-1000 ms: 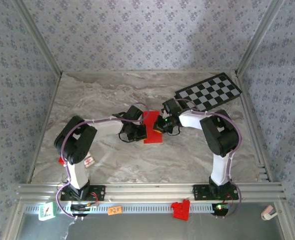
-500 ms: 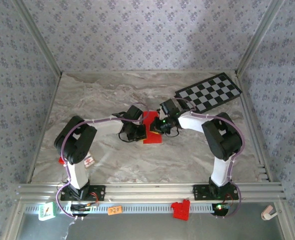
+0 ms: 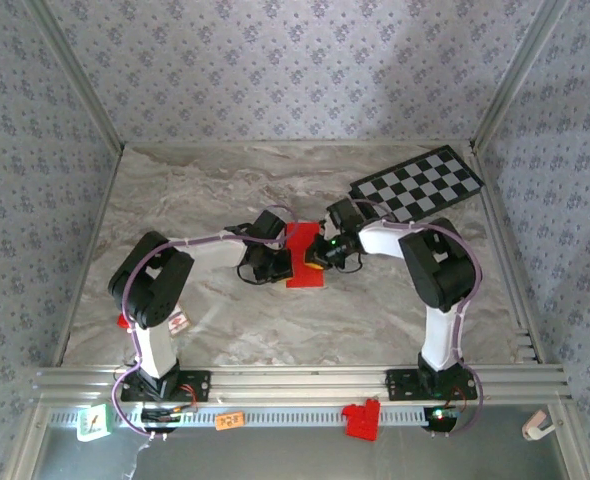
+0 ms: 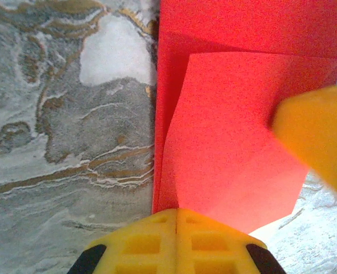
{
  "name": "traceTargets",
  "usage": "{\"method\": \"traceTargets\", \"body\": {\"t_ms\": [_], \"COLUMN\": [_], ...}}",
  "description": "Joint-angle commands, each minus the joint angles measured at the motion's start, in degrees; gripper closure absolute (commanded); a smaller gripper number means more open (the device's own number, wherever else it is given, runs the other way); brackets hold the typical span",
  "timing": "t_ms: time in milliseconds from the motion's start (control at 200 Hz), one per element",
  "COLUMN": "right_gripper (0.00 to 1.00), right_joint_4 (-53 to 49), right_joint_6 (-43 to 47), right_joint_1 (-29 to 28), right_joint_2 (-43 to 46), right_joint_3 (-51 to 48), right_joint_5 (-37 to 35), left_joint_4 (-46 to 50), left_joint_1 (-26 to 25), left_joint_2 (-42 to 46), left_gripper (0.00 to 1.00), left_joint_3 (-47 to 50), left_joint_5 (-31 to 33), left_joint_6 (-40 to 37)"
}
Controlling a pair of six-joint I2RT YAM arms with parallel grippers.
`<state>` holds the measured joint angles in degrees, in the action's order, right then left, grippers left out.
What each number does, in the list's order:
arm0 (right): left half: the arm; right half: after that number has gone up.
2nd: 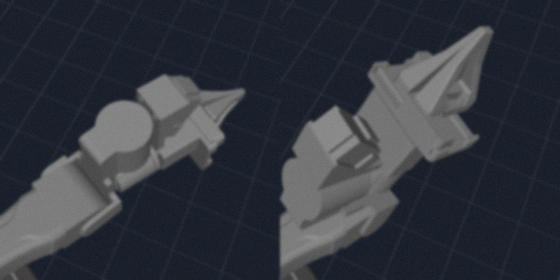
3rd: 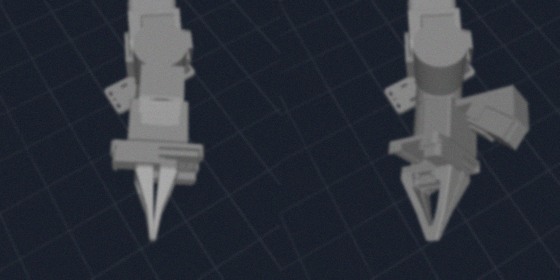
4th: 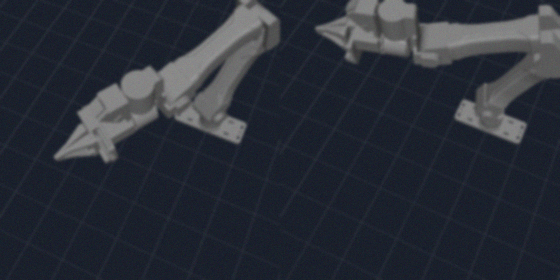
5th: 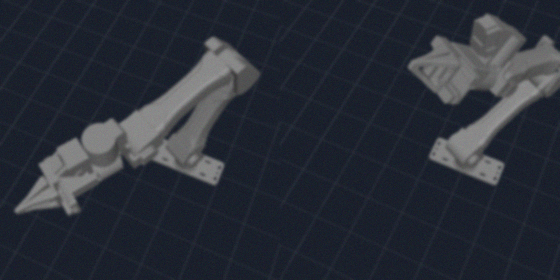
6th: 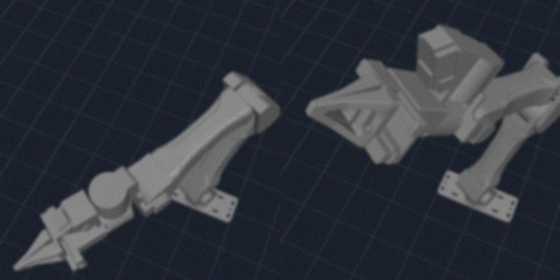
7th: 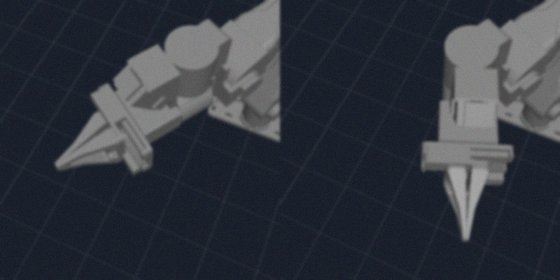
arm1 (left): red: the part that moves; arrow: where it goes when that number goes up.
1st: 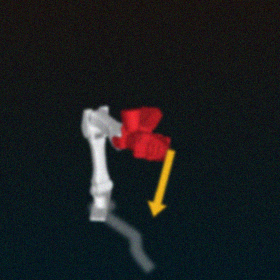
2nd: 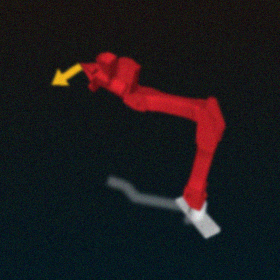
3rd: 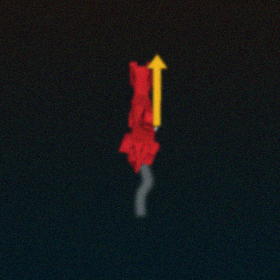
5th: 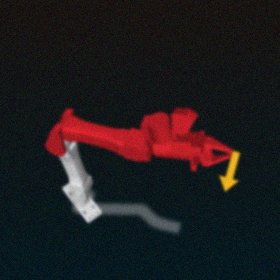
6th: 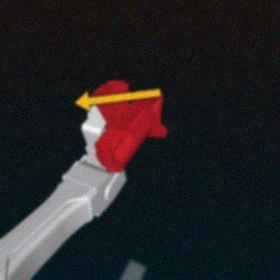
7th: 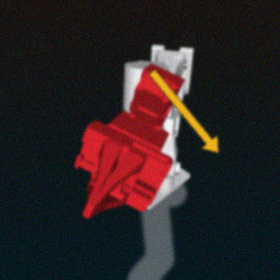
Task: Fold a paper plane with a square sheet of paper (pick it up from the middle)
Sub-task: Fold the triangle a second time at the center of the table.
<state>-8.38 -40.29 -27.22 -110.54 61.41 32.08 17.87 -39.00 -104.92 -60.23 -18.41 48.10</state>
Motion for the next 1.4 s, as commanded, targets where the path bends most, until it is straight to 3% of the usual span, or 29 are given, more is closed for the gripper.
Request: {"method": "traceTargets", "body": {"t_ms": [0,160,350,565,635,989,1394], "right_gripper": [0.88,0.87,0.85,0.73,0.69,0.64,0.64], "right_joint_4": [0.73,-0.55,-3.29,-2.39,-1.59,1.43,3.19], "right_joint_6": [1.38,2.64,2.85,-4.28,-7.60,-17.06,-20.82], "right_joint_1": [5.49,9.37,8.01,5.02,3.76,-1.30,-4.03], "right_joint_2": [-1.79,-0.86,4.94,12.37,13.94,14.48,9.26], "right_joint_3": [-1.11,0.23,0.71,-5.46,-7.44,-9.61,-6.10], "right_joint_5": [-2.36,-3.19,-5.23,-8.60,-9.61,-12.77,-11.61], "left_joint_4": [5.96,4.76,1.24,-4.16,-6.06,-10.31,-10.02], "left_joint_1": [0.42,0.42,0.42,1.50,2.24,5.31,6.62], "left_joint_2": [-2.30,-2.22,-0.54,2.98,3.37,-3.84,-6.33], "left_gripper": [1.00,1.00,1.00,0.81,0.79,0.86,0.92], "left_joint_3": [2.10,2.02,-1.85,-4.58,-3.98,-4.55,-2.22], "left_joint_5": [1.63,0.72,-2.49,-3.84,-3.82,-5.70,-3.78], "left_joint_6": [0.43,0.43,0.13,2.14,2.74,2.77,3.67]}}
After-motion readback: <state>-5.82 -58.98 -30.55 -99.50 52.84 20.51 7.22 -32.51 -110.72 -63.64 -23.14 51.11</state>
